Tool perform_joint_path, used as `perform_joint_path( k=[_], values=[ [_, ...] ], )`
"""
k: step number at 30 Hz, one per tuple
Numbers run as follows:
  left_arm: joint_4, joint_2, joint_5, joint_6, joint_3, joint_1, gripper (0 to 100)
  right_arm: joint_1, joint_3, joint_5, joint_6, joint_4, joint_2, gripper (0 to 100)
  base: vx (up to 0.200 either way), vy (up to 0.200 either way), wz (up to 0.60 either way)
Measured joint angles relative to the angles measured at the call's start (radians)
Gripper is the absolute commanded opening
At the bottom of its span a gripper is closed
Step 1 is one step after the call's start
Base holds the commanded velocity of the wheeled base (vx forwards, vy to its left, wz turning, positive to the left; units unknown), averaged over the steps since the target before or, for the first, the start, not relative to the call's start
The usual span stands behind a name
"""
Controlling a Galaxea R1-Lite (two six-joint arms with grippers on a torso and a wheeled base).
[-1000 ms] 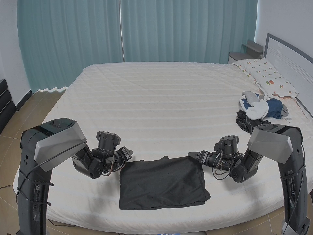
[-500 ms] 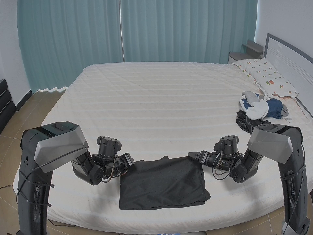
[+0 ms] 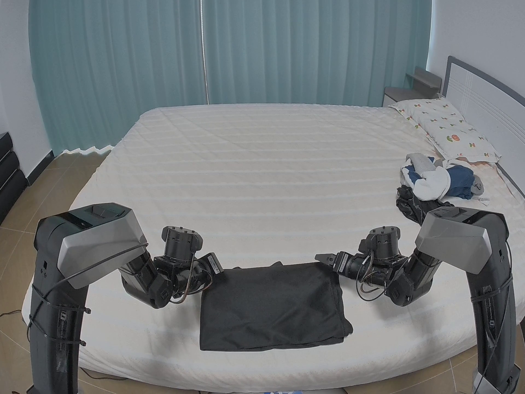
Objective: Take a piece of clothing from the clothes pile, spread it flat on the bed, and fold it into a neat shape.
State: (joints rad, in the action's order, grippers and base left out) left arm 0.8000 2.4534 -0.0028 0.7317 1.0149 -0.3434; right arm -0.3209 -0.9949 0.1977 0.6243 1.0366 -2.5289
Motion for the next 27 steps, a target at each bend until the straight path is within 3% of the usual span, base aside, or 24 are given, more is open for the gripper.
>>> perform_joint_path(
  k=[21, 22, 27],
  values=[
    [-0.011, 0.024, 0.004, 0.001, 0.034, 0.015, 0, -0.001, 0.000, -0.011, 0.000, 0.000, 0.000, 100, 0.000, 0.000, 0.00],
    [-0.011, 0.025, 0.004, 0.001, 0.035, 0.015, 100, -0.001, 0.000, -0.011, 0.000, 0.000, 0.000, 100, 0.000, 0.000, 0.00],
    [-0.020, 0.027, 0.004, 0.002, 0.036, 0.016, 100, 0.000, -0.001, -0.011, 0.000, 0.000, 0.001, 100, 0.000, 0.000, 0.00]
  ],
)
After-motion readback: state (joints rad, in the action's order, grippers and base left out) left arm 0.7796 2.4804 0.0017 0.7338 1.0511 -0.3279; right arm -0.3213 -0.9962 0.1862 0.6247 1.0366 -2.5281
